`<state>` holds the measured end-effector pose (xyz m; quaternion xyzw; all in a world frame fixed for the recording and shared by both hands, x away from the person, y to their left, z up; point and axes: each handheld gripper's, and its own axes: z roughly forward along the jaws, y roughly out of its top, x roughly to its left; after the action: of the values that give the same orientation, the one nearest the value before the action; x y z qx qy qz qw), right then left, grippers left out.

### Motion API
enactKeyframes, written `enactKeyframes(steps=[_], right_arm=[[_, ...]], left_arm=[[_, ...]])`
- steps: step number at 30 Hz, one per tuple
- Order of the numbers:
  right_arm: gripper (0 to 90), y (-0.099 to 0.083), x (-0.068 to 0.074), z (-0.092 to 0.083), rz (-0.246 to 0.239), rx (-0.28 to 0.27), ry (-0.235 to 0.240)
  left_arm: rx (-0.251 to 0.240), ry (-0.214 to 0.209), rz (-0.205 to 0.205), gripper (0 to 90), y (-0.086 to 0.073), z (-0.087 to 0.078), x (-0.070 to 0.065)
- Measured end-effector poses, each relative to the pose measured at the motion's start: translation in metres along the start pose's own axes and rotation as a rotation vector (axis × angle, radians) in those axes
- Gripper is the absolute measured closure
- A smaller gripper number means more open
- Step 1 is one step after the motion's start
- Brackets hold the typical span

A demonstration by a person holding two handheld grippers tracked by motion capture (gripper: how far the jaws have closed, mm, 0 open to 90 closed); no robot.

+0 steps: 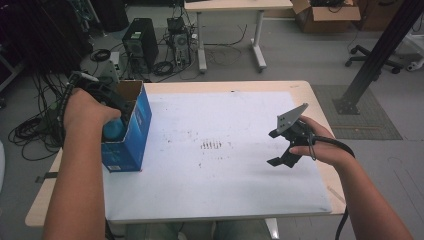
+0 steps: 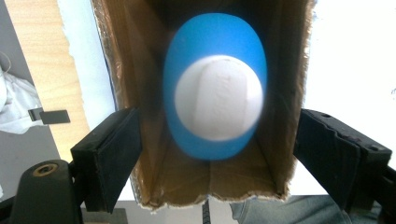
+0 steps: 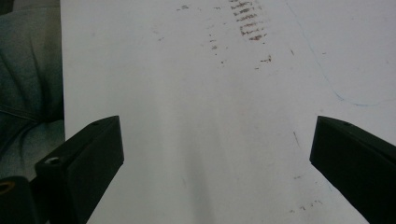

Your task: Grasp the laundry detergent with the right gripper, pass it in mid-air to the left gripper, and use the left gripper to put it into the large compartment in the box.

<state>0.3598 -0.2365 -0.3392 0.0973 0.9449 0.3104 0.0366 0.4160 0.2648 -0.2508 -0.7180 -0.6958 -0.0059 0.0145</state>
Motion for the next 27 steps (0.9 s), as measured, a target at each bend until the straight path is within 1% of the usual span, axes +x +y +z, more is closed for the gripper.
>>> enactKeyframes(steps=[5,9,17,19,24,27], right_arm=[[3.0,0.0,0.002,-0.002,-0.001,-0.003,0.0],[3.0,0.0,0.003,-0.004,-0.005,-0.008,-0.001],[3.0,0.001,0.007,-0.01,-0.013,-0.011,-0.007],[3.0,0.002,0.008,-0.012,-0.012,-0.011,-0.008],[3.0,0.003,0.01,-0.017,-0.016,-0.011,-0.01],[3.1,0.005,0.01,-0.02,-0.021,-0.008,-0.017]], left_arm=[[-0.012,0.001,0.009,12.7,-0.004,-0.008,-0.002],[-0.017,0.003,0.026,9.5,-0.009,-0.015,-0.007],[-0.038,0.018,0.082,0.6,-0.018,-0.032,-0.022],[-0.05,0.013,0.09,0.2,-0.02,-0.038,-0.025],[-0.087,0.026,0.161,0.2,-0.027,-0.054,-0.041],[-0.098,0.023,0.218,0.2,-0.03,-0.065,-0.052]])
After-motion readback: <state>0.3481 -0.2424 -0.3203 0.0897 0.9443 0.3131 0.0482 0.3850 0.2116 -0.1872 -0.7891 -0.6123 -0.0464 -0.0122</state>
